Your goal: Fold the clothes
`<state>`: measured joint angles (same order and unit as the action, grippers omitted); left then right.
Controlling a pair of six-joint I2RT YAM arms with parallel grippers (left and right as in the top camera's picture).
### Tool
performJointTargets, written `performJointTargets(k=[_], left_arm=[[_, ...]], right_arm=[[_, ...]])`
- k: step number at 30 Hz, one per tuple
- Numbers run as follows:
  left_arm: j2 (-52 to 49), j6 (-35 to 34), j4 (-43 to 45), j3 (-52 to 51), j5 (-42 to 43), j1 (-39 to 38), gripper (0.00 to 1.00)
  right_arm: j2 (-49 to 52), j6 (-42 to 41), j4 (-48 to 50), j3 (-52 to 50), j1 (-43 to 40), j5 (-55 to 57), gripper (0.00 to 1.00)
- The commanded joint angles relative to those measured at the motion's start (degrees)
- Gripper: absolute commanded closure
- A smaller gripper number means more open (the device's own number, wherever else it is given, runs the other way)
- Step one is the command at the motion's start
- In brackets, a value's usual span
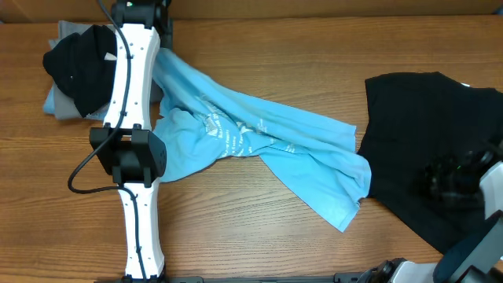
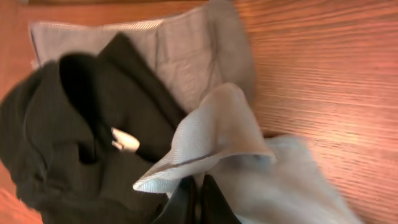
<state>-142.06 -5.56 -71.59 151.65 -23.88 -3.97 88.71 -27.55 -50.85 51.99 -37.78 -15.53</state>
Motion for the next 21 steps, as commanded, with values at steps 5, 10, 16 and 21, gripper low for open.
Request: performJointTargets(k=[5,10,16,21], left_arm=[[2.01,-5.99,-0.09,1.22,-2.08,0.24,0.91],[4.59,-4.5,-0.15,1.22,-2.14,0.66,0.39],[9.18,-3.43,-0.66,1.22,-1.49,1.05,0.09],[11.87,-3.39,-4.31,1.22,3.26,1.05,0.0]], right_arm=[[1.03,-14.73,9.14,-11.15,-0.59,13.86,0.71],[1.03,-16.13,10.14,-10.38,-8.76,21.4,0.79],[1.01,-9.25,10.29,-3.37,-21.03,10.62,0.76],[-0.98,3.3,5.51,6.67,-17.22,-4.33,0.72]])
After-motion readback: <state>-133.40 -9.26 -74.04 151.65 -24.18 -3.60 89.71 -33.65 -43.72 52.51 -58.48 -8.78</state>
